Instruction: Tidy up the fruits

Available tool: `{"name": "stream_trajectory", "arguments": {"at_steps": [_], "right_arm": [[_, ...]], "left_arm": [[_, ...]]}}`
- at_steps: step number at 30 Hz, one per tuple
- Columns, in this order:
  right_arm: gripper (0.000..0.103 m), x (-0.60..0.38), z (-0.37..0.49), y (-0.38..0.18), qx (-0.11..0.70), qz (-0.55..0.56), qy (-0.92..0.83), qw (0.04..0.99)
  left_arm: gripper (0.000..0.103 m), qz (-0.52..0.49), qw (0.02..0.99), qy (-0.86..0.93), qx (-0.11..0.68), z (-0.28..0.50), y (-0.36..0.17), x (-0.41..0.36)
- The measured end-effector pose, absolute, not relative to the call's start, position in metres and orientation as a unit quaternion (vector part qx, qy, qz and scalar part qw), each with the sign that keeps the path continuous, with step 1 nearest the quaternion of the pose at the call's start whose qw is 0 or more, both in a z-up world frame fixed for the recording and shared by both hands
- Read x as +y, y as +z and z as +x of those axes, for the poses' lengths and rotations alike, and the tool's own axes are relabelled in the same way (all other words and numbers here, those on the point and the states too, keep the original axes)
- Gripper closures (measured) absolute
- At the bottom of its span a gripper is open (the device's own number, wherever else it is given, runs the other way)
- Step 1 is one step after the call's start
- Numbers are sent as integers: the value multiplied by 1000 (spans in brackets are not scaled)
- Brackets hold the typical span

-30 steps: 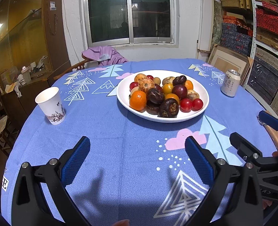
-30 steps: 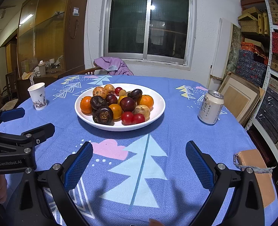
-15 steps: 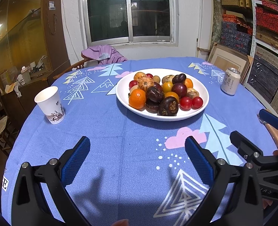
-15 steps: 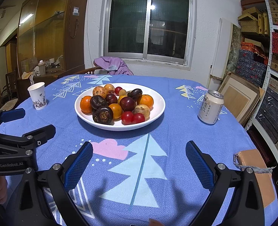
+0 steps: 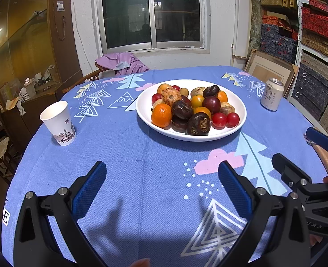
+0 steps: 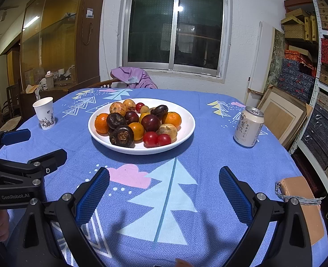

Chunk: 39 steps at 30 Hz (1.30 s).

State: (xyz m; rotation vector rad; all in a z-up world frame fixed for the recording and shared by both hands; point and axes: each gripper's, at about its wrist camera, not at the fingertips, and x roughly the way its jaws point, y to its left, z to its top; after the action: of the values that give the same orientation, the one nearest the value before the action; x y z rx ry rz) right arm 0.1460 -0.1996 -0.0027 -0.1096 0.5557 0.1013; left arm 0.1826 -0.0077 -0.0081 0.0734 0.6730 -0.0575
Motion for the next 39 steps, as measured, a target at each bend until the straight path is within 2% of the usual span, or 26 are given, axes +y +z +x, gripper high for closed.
{"name": "stream_trajectory", "arguments": {"at_steps": [16,23,39], "right_arm": [[3,-198,145,-1,273,-56,53,959],[3,-198,144,-2,273,-56,52,959],[3,-199,145,-2,273,-55,53,959]], "left_arm": [[4,18,939,-35,342,183,-5,-3],[4,36,950,-6,310,175,0,-6],[4,27,945,-12,327,179,0,-2]]}}
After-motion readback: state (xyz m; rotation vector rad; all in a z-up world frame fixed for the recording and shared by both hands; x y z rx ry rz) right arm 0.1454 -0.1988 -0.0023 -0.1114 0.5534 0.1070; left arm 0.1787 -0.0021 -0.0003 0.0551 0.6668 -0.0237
